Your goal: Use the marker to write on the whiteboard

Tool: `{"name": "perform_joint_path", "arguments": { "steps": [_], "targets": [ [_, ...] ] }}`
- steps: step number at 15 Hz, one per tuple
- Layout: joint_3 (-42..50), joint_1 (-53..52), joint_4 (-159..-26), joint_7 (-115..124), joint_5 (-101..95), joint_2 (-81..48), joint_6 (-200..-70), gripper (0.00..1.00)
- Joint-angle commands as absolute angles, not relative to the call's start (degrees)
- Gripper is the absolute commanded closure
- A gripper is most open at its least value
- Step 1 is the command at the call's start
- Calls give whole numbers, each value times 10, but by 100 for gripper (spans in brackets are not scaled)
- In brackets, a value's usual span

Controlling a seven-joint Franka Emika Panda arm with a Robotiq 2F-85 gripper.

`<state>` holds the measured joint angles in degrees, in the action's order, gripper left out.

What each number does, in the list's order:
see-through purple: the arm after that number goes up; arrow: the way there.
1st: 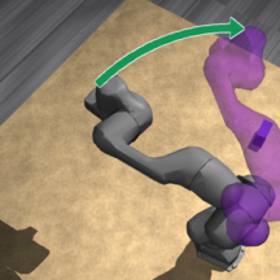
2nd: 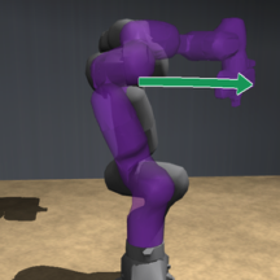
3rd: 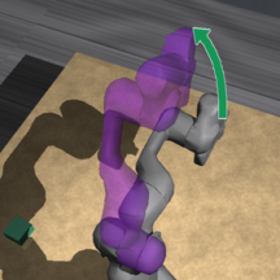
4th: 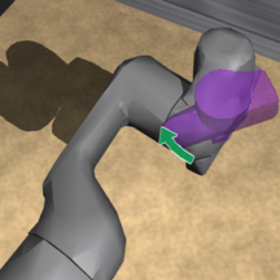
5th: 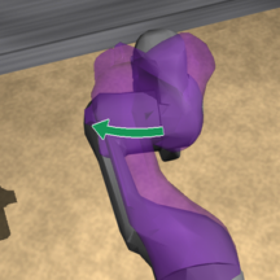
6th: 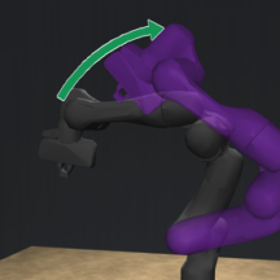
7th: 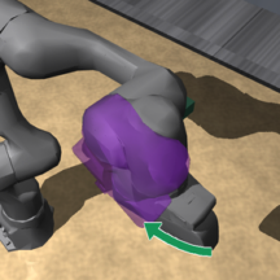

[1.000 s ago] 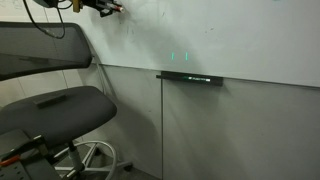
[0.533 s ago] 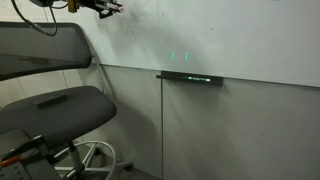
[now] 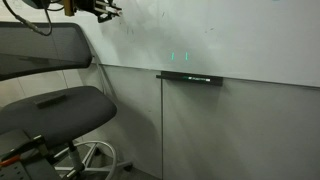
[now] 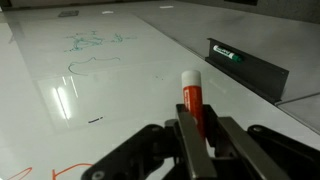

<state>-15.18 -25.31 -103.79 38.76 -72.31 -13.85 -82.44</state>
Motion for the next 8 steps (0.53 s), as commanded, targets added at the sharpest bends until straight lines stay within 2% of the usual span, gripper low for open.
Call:
{"name": "perform_joint_path", "arguments": {
  "steps": [1,8],
  "targets": [
    [-170,-245,-1047,390,-724,-119,-838,95],
    [-192,-251,-1043,380,-728,-125,-883,95]
  ]
}}
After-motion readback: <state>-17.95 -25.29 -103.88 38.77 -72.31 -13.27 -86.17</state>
